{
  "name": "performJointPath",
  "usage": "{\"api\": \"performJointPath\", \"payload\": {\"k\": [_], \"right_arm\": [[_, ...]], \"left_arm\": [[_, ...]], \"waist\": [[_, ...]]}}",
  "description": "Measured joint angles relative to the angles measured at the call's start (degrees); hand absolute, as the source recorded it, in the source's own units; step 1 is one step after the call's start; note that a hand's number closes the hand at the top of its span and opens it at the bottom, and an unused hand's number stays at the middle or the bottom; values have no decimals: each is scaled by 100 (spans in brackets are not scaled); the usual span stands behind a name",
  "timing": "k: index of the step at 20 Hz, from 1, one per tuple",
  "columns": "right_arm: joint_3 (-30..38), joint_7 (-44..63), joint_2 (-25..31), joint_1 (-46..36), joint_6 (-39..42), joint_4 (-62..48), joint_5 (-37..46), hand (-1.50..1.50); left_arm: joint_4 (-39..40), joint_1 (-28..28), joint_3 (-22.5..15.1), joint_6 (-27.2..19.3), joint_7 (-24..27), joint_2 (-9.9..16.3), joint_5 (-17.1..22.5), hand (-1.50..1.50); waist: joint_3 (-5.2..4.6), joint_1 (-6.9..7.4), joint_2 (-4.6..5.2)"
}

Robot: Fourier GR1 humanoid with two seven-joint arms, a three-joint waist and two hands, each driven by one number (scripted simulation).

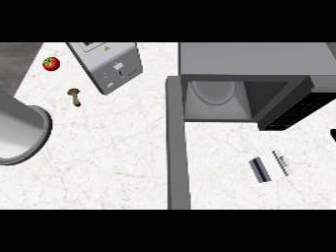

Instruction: Pick up the milk, place it into the microwave and close the microwave

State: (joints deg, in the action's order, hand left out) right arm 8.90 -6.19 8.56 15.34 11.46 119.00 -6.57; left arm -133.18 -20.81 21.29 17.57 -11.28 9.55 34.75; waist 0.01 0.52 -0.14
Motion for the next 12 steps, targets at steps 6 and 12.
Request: {"api": "performJointPath", "payload": {"k": [6, 12], "right_arm": [[95, -574, -196, -39, -190, -944, 496, -150], [340, -1340, -168, -188, -288, -2250, 825, -150]], "left_arm": [[14, -170, 283, 258, 57, -49, 118, -150], [85, -343, 726, 522, 11, 88, 602, -150]], "waist": [[1, 8, 3], [4, 29, 4]]}}
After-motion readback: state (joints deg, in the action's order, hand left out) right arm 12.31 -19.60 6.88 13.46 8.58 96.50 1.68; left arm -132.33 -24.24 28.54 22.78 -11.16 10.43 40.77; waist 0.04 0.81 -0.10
